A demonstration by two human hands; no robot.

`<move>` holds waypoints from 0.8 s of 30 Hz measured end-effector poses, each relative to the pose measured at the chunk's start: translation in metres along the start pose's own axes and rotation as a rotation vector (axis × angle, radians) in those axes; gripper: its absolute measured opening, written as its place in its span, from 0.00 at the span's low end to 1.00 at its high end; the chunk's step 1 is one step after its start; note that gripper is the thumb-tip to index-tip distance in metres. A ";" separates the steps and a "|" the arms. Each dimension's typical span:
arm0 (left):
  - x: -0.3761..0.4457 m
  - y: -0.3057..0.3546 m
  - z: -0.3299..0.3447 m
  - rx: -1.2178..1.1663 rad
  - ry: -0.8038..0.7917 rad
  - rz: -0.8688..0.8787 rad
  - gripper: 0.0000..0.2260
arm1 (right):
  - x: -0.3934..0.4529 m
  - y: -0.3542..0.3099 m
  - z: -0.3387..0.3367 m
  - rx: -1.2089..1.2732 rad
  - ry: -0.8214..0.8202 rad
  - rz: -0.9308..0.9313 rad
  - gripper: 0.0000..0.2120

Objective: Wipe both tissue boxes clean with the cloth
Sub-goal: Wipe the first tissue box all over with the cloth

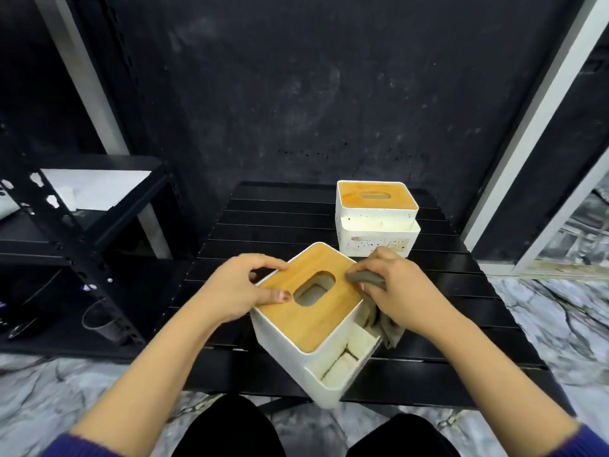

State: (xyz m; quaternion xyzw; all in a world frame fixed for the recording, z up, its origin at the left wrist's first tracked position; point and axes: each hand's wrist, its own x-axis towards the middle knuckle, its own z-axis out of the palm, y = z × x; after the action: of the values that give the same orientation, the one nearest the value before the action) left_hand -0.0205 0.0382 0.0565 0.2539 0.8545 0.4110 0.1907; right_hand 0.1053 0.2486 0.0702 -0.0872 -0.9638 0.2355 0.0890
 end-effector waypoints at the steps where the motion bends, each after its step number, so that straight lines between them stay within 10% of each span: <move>1: -0.001 0.001 0.002 0.037 0.104 0.015 0.16 | -0.006 -0.003 0.002 0.007 0.030 0.018 0.11; 6: -0.026 -0.001 0.032 0.059 0.415 0.026 0.09 | -0.016 -0.015 0.014 -0.019 0.133 0.108 0.11; 11: -0.051 -0.004 0.063 -0.241 0.309 -0.094 0.30 | -0.014 -0.017 0.016 -0.044 0.139 0.125 0.11; 24: -0.032 -0.011 0.044 -0.267 0.270 -0.089 0.26 | -0.026 0.006 -0.010 0.001 -0.058 -0.085 0.13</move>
State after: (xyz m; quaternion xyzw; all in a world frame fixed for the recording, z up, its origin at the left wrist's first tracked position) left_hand 0.0256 0.0398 0.0258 0.1308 0.8206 0.5423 0.1241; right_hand 0.1336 0.2530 0.0723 -0.0395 -0.9687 0.2345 0.0708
